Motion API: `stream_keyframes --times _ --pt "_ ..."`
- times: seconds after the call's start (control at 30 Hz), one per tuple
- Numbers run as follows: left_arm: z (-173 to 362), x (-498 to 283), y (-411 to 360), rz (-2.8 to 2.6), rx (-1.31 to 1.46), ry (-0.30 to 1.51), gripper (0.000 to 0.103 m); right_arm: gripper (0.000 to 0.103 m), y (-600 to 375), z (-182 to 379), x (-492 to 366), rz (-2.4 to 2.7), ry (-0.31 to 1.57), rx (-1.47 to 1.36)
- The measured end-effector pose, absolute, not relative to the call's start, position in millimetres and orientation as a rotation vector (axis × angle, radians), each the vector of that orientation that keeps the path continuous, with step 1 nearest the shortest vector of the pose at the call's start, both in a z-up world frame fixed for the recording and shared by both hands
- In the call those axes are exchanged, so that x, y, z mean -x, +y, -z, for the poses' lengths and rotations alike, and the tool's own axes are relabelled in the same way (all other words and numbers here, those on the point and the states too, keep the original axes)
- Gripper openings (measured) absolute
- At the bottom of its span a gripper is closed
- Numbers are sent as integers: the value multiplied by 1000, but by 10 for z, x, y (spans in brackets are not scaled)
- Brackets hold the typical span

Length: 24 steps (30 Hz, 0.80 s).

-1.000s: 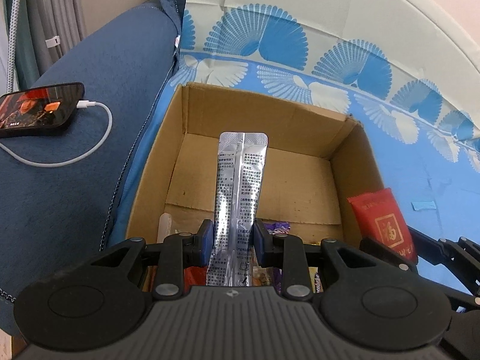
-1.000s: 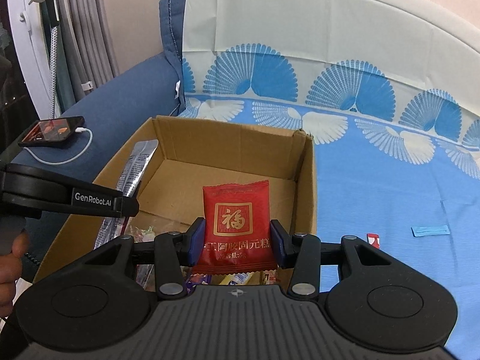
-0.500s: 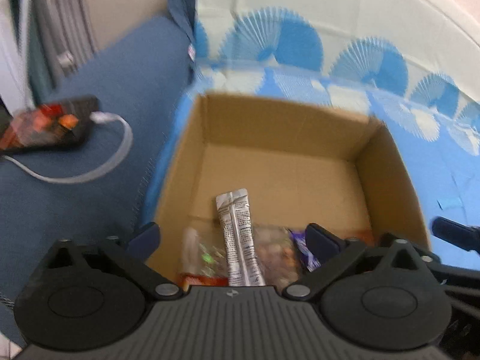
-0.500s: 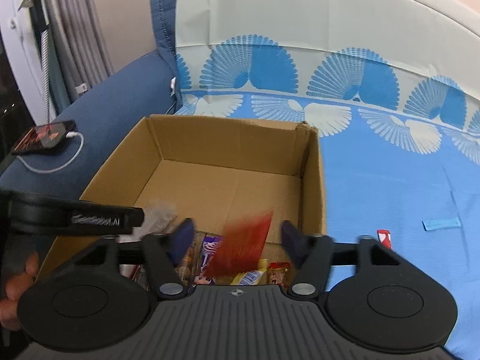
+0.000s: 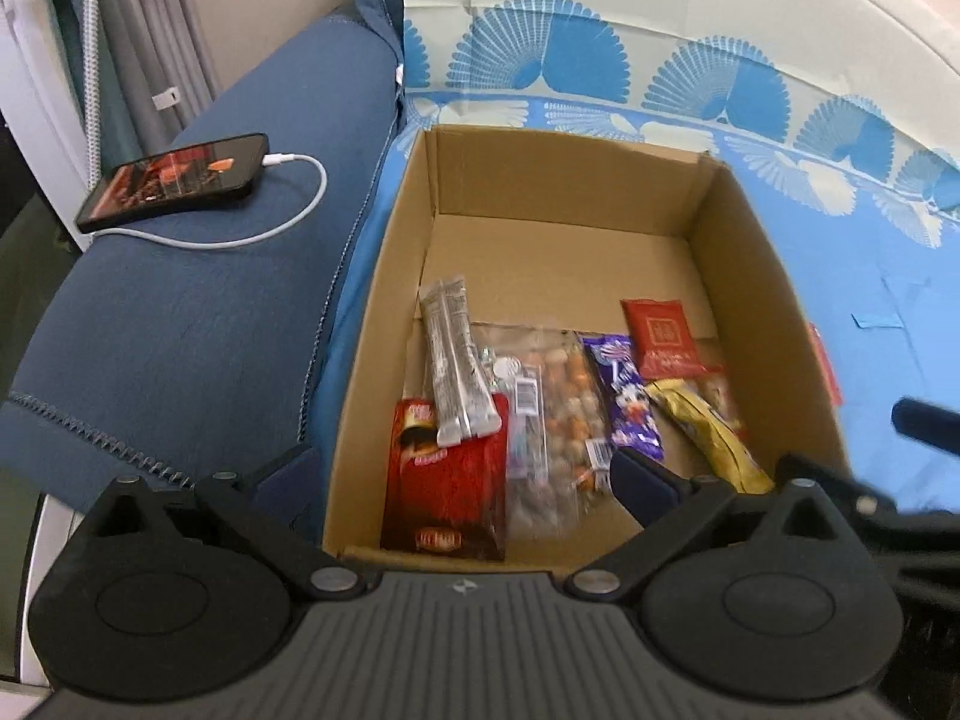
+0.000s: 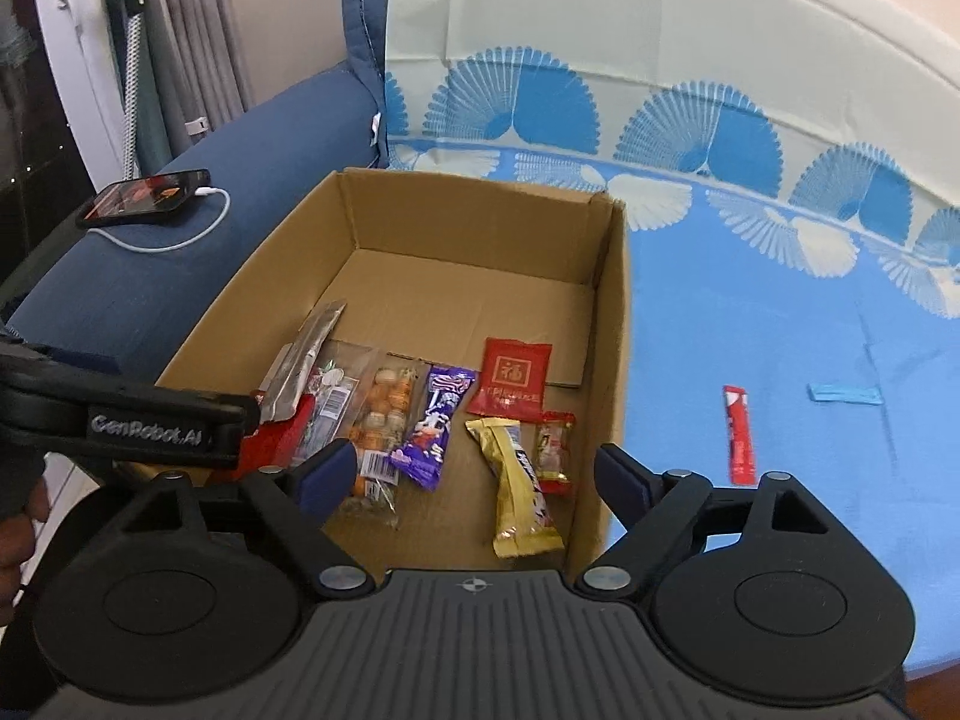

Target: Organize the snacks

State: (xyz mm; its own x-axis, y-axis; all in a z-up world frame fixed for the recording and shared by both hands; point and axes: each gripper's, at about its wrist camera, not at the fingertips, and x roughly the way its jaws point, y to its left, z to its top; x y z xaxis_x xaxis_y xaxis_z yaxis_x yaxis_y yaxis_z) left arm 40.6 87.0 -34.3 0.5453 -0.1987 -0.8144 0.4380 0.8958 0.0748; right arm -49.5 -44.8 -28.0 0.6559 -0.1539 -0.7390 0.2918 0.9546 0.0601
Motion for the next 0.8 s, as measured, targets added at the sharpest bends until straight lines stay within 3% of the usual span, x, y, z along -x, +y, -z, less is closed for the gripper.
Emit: stream_keyframes --times 0.8 --pt "-158 394 1013 362 -321 743 103 95 -227 -172 1259 278 653 -142"
